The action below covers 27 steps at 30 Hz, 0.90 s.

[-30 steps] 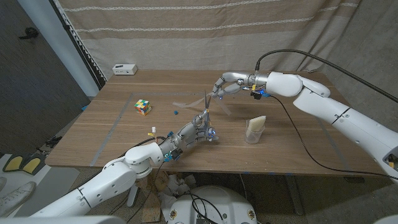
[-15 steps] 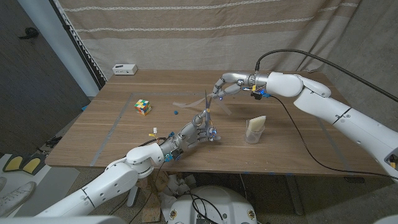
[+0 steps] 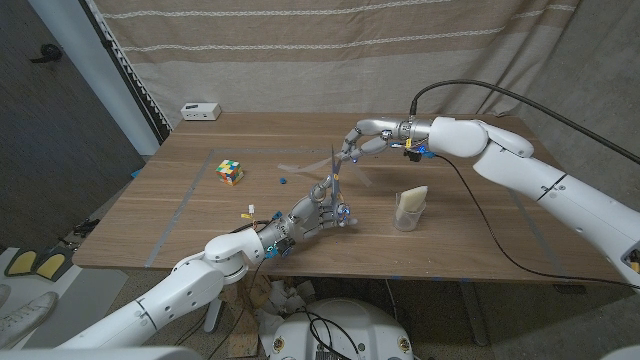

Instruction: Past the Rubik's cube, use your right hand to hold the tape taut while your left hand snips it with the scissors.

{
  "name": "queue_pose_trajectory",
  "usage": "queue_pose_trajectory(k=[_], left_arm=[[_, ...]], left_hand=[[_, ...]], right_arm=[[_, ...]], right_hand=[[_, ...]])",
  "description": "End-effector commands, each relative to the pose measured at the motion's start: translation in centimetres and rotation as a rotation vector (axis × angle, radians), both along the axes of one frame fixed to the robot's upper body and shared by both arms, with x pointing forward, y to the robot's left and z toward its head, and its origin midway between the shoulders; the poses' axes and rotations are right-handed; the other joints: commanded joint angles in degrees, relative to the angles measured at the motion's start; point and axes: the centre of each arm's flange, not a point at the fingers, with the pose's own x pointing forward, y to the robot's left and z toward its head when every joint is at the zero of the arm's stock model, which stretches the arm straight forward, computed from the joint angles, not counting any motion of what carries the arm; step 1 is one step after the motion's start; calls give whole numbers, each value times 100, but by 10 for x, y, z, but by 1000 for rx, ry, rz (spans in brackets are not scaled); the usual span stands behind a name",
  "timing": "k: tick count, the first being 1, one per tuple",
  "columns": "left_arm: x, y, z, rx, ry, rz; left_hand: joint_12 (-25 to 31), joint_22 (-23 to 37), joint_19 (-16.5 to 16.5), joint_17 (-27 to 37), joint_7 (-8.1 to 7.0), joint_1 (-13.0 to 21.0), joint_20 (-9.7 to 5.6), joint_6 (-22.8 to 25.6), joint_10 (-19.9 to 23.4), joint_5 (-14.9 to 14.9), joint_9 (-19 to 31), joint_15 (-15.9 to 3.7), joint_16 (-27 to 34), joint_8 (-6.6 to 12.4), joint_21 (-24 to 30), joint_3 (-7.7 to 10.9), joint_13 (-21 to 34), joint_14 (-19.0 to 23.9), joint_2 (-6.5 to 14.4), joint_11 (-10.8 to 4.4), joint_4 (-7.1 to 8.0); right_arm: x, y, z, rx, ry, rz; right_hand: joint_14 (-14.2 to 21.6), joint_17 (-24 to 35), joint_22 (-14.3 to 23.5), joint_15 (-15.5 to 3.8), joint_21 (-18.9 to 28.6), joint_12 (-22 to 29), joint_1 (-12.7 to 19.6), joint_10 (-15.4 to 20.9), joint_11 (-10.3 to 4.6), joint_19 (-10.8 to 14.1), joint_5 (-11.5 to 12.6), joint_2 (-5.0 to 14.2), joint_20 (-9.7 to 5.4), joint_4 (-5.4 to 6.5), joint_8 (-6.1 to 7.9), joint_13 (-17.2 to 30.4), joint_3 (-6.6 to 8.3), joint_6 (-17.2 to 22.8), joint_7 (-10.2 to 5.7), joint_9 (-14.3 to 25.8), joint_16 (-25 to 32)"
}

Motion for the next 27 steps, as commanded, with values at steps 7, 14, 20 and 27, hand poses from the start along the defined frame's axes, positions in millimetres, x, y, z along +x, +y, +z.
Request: queue_pose_trajectory(k=[7, 14, 20, 27], left_arm=[[4, -1, 0, 0, 10, -26], [4, -4, 0, 4, 10, -35], [3, -5, -1, 1, 9, -41], [3, -5, -1, 2, 6, -43]], left_hand=[[4021, -18, -5, 10, 31, 16, 43, 3, 181, 49, 1, -404, 39, -22, -19, -4, 781, 16, 2, -206, 14], [4019, -32, -10, 2, 23, 15, 48, -5, 177, 52, 21, -402, 40, -15, -25, -2, 781, 30, 6, -207, 16], [4019, -43, -10, 17, 31, 15, 46, 0, 178, 53, 29, -403, 46, -9, -28, -3, 781, 18, 6, -208, 17], [4020, -54, -15, 7, 34, 11, 53, 21, 182, 53, -2, -402, 47, -21, -33, -4, 780, 34, 4, -204, 18]], right_arm=[[-5, -4, -2, 6, 14, 7], [-4, -5, -5, 8, 27, 8], [-6, -3, -6, 0, 23, 14], [-9, -1, -7, -11, 17, 22]], right_hand=[[4, 40, 21, -1039, 24, 39, 25, 10, 0, -19, 31, -3, 4, 51, -21, 31, -5, 1, -87, -8, 26], [17, 52, 22, -1042, 28, 41, 21, 3, -2, -19, 39, 3, 8, 68, -27, 27, -12, 16, -97, -15, 35], [21, 60, 23, -1042, 30, 41, 23, -3, -3, -22, 44, 1, 18, 75, -35, 23, -17, 21, -102, -21, 39], [23, 67, 24, -1044, 33, 41, 31, 8, -3, -22, 48, -9, 16, 77, -33, 5, -25, 52, -109, -29, 40]])
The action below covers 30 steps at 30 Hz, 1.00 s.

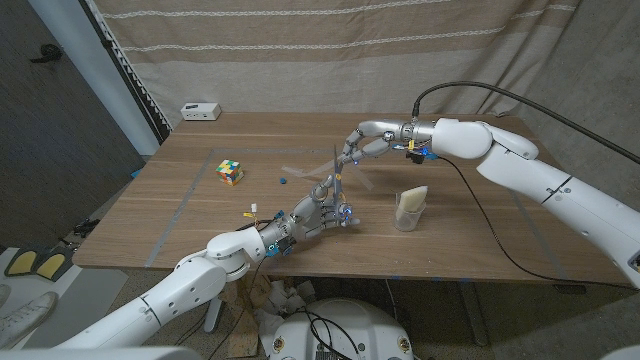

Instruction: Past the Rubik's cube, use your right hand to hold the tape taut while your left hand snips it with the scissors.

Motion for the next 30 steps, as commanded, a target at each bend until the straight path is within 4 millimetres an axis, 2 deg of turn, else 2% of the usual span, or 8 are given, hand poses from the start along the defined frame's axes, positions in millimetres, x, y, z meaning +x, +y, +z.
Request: queue_pose_trajectory(k=[1, 13, 24, 28, 30], left_arm=[[-1, -2, -1, 2, -3, -6], [1, -1, -2, 4, -1, -10], [2, 0, 2, 50, -25, -23], [2, 0, 2, 63, -46, -48], [2, 0, 2, 56, -45, -49]], left_hand=[[4019, -2, 13, 27, 35, 11, 23, 20, 180, 53, 13, -405, 48, 2, -32, -4, 780, 25, 4, -204, 19], [4019, -22, 12, 14, 35, 33, 29, 20, 180, 58, 21, -398, 48, 5, -35, 3, 780, 36, 6, -206, 9], [4014, -35, -19, 57, 39, 55, 38, 10, 159, 58, 11, -378, 67, -6, -48, -2, 781, 5, -10, -206, -4], [3972, -70, -113, 78, 103, 73, 121, -256, -119, 13, -108, -288, -4, -185, -88, -57, 776, -224, -137, -140, -67], [3977, -76, -118, 64, 104, 70, 124, -272, -134, 2, -105, -289, -13, -190, -90, -61, 775, -225, -143, -157, -74]], right_arm=[[-4, 3, -2, -15, -3, 15], [-7, 2, -5, -25, -1, 11], [1, -1, -5, -1, 9, -9], [2, -2, -6, 5, 12, -14], [2, -2, -6, 6, 12, -14]], right_hand=[[24, 21, 24, -1044, 33, 26, 34, 17, -12, -23, 33, -9, 16, 31, 12, 1, 21, 59, -46, -3, 41], [27, 32, 25, -1045, 37, 40, 49, 38, -12, -25, 41, -12, 13, 33, 2, -5, 10, 72, -35, -15, 43], [47, 43, 25, -1045, 44, 36, 59, 45, -13, -14, 46, 0, 22, 40, -11, -27, 8, 66, 4, -22, 53], [55, 48, 25, -1045, 45, 44, 63, 56, -13, -14, 47, 1, 20, 42, -16, -25, 8, 63, -3, -24, 57], [60, 50, 25, -1044, 48, 53, 65, 67, -13, -10, 47, 0, 22, 43, -19, -20, 7, 61, 10, -25, 60]])
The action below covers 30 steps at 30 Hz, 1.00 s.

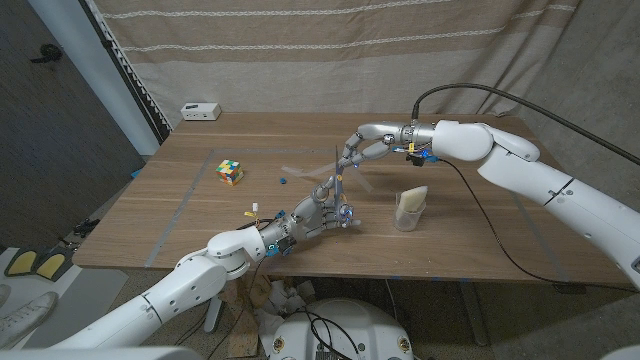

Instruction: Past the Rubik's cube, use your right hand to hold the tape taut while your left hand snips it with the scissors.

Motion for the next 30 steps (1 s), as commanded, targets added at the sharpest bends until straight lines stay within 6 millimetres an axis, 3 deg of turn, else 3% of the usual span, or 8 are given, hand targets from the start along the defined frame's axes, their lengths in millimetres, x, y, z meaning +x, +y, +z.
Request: queue_pose_trajectory(k=[1, 30], left_arm=[[-1, 0, 0, 14, -25, -16], [-2, 0, -1, -12, -24, -11]], left_hand=[[3980, -4, -24, 11, 166, 23, 31, -205, -36, -33, -45, -296, -35, -64, -25, -37, 774, -54, -98, -48, -51], [4016, -44, -4, -50, 88, -27, -22, -35, 112, -70, -53, -355, -28, -15, -2, -10, 771, 62, -26, -78, -60]], right_arm=[[4, -2, -1, 19, 9, -12], [-8, -12, -7, 18, 21, -8]], right_hand=[[62, 21, 25, -1044, 23, 53, 67, 63, -13, -12, 26, 1, 21, 44, -19, 20, 8, 61, 1, -1, 56], [90, 49, 24, -1043, 32, 64, 81, 81, -13, -7, 26, -13, 27, 56, -30, -5, -18, 99, 10, -15, 73]])
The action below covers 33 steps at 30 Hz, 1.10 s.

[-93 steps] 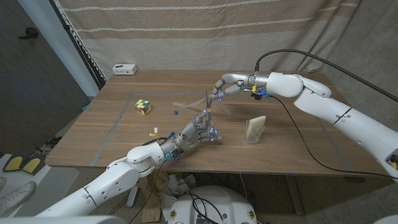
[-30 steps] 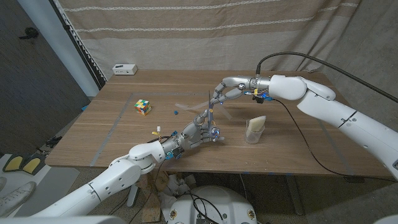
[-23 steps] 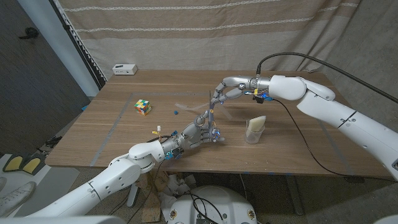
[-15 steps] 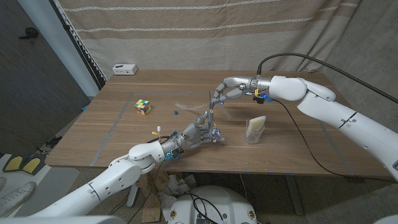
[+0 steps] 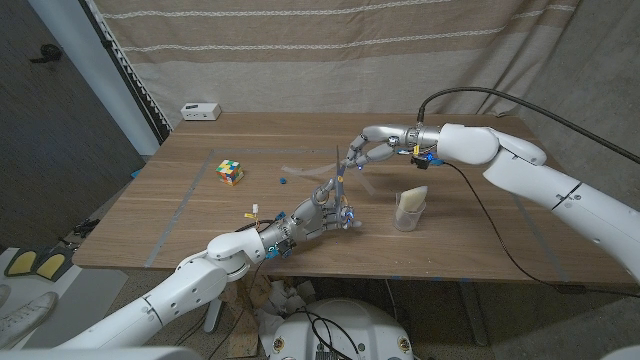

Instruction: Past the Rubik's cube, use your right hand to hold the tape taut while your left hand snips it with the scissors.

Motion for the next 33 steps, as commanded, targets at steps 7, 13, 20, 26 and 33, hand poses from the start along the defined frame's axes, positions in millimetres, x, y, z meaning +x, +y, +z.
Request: queue_pose_trajectory(k=[7, 13, 20, 26, 33], left_arm=[[1, 0, 3, -2, -5, -13], [2, 0, 4, 5, -7, -24], [3, -1, 3, -6, -8, -23], [1, -1, 1, -10, -7, -25], [1, -1, 1, -14, -7, -22]], left_hand=[[4022, 10, 26, 47, 75, -27, -56, -21, 167, 0, 9, -396, 43, 49, 30, 24, 772, 65, 6, -81, -43], [4025, 3, 31, 15, 50, 1, -81, 43, 223, 18, -12, -427, 47, 59, 37, 51, 773, 123, 61, -111, -42], [4016, -3, 8, 33, 17, 32, -91, 40, 212, 41, -33, -453, 50, 43, 34, 66, 774, 99, 98, -124, -41], [4018, -6, -3, 20, -22, 86, -115, 83, 255, 94, -35, -508, 42, 55, 40, 120, 773, 96, 240, -188, -17], [4011, -6, -16, -4, -69, 128, -131, 94, 259, 151, -63, -554, 28, 40, 46, 156, 773, 104, 375, -212, 15]], right_arm=[[-4, 0, -3, -8, 6, 0], [-6, 0, -4, -9, 3, 5], [-7, -2, -4, -7, 1, -3], [-7, -4, -4, -2, 1, -4], [-7, -5, -3, 2, 2, -8]], right_hand=[[52, 33, 23, -1025, 35, 37, 65, 65, 8, -5, 37, 7, 31, 24, -30, -15, -11, 82, 8, 9, 36], [52, 39, 23, -1025, 37, 46, 70, 73, 8, -4, 37, 8, 33, 26, -34, -13, -17, 85, 1, 8, 36], [59, 46, 23, -1024, 38, 54, 71, 79, 9, -6, 37, 6, 30, 29, -39, -12, -26, 89, -2, 5, 40], [67, 50, 23, -1025, 38, 52, 74, 79, 8, -9, 38, 10, 37, 32, -39, -19, -28, 99, -8, 3, 44], [70, 56, 23, -1025, 40, 47, 77, 74, 8, -9, 39, 5, 36, 33, -43, -31, -35, 90, -5, 10, 45]])
